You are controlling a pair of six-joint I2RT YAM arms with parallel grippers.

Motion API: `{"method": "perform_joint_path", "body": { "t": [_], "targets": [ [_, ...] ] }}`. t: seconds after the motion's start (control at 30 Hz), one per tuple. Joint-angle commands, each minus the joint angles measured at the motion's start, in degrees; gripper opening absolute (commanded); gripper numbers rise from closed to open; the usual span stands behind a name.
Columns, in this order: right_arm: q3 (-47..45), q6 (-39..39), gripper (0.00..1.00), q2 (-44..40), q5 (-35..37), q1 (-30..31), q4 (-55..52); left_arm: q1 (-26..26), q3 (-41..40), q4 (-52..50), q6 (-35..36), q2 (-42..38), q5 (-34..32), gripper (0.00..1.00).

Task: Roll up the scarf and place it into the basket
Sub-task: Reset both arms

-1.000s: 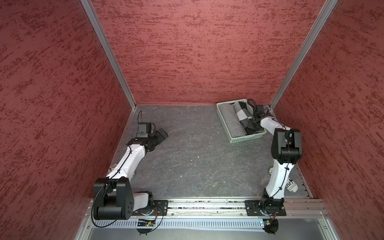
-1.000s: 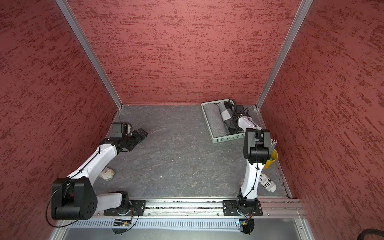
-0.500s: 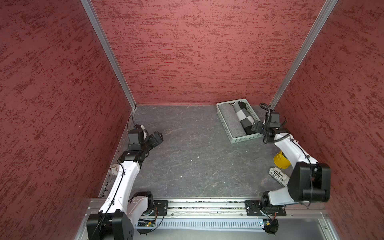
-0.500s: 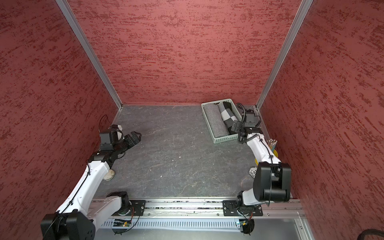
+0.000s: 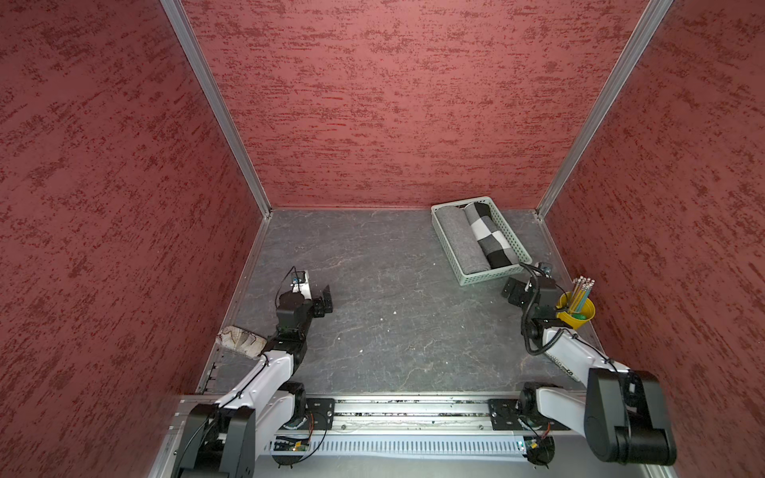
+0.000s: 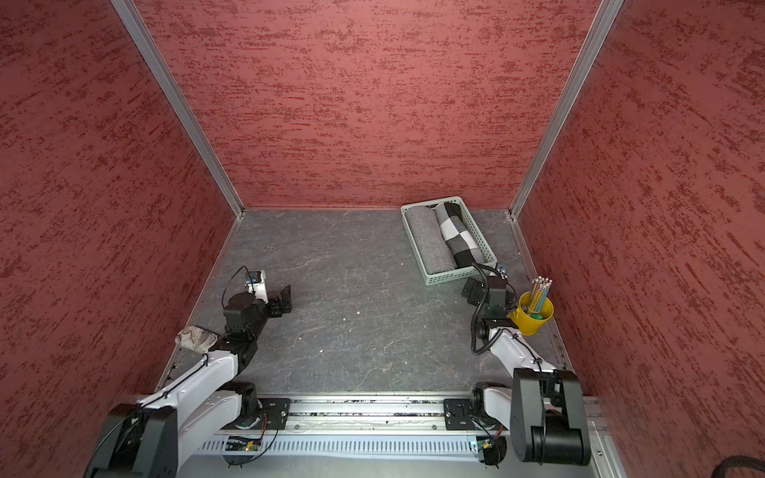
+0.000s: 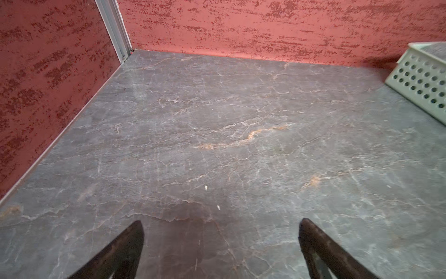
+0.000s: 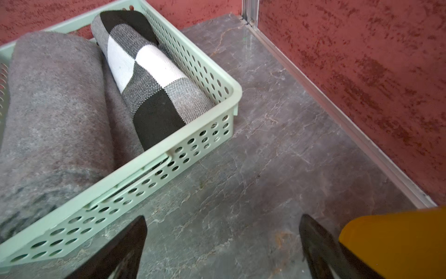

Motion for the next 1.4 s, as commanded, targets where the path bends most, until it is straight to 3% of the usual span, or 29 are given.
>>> {"method": "perform_joint_path", "body": {
  "t": [0.0, 0.1, 0.3, 0.43, 0.53, 0.6, 0.7, 0.73, 0.83, 0.87, 0.9, 0.93, 1.37],
  "targets": [
    [-5.22, -5.22, 0.99, 1.24, 1.9, 0.48, 22.96, 3.71, 1.28, 17.11, 3.46, 6.77, 3.83, 0.99],
    [-7.12, -7.1, 0.99, 2.14, 1.23, 0.77, 29.67, 5.5, 2.83, 22.07, 3.49, 12.05, 7.07, 1.0],
    [-6.37, -8.56, 0.99, 7.69, -0.55, 1.0, 37.57, 6.99, 11.08, 10.83, 2.95, 16.67, 10.86, 0.99],
    [-6.84, -8.35, 0.99, 14.32, -3.23, 1.0, 46.79, 7.36, 6.56, 19.67, -1.61, 15.5, 14.16, 1.0],
    [-7.4, -8.98, 0.99, 22.04, -3.94, 1.17, 55.16, 4.95, 5.88, 21.71, 1.86, 16.31, 11.88, 1.0],
    [-6.6, -8.98, 0.99, 20.56, -4.99, 1.16, 50.77, 6.22, 6.19, 24.97, 0.76, 19.97, 13.27, 0.99],
    [-7.09, -9.54, 0.99, 21.05, -6.07, 1.2, 52.59, 6.1, 5.34, 37.85, 1.15, 30.01, 14.71, 1.0],
    [-7.36, -9.75, 0.99, 21.53, -6.44, 1.19, 53.81, 6.3, 7.48, 28.68, 1.55, 27.28, 15.48, 1.0],
    [-5.7, -9.83, 0.99, 21.29, -6.7, 1.2, 50.61, 6.77, 10.83, 23.38, 0.42, 28.07, 14.44, 0.99],
    [-4.02, -9.56, 0.99, 21.23, -6.23, 1.15, 47.18, 6.49, 10.19, 26.81, 0.4, 28.92, 13.77, 0.99],
    [-3.87, -9.43, 0.99, 21.17, -6.61, 0.98, 46.72, 6.28, 10.87, 23.12, 0.55, 27.9, 13.5, 1.0],
    [-4.02, -9.43, 0.99, 21.32, -6.69, 1.02, 47.25, 5.97, 10.35, 26.35, 0.76, 28.91, 12.74, 1.0],
    [-3.86, -9.53, 0.99, 21.24, -8.09, 0.69, 46.76, 4.68, 10.45, 25.27, 1.28, 28.44, 10.12, 0.99]
  ]
}}
